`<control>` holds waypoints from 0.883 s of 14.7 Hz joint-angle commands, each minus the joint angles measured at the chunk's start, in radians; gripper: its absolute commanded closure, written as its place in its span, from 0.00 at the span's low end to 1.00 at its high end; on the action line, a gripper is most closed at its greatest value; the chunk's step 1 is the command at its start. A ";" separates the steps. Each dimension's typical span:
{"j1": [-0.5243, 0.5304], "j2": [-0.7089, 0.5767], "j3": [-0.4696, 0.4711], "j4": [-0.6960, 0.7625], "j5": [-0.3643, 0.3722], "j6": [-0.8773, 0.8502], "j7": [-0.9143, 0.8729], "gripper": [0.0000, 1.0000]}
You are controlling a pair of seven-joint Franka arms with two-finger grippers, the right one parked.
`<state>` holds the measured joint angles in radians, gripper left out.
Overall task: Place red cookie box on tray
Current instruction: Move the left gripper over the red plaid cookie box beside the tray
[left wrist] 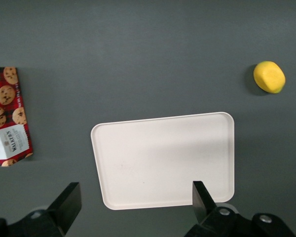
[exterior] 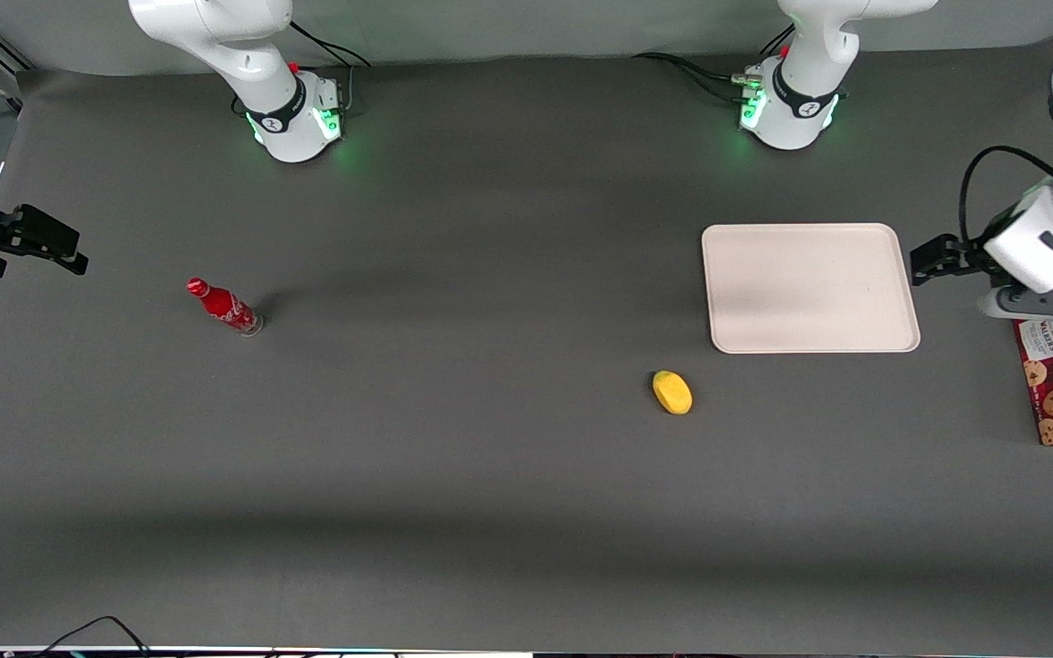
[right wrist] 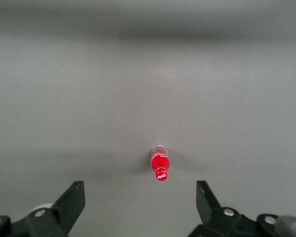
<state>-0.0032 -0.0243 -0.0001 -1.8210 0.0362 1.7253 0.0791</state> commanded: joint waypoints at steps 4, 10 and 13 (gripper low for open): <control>0.247 0.011 -0.060 0.032 0.008 -0.013 0.121 0.00; 0.472 0.141 -0.080 0.202 0.011 -0.027 0.425 0.00; 0.474 0.236 -0.031 0.270 0.007 -0.009 0.494 0.00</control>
<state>0.4668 0.0985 -0.0565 -1.6602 0.0384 1.7257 0.5068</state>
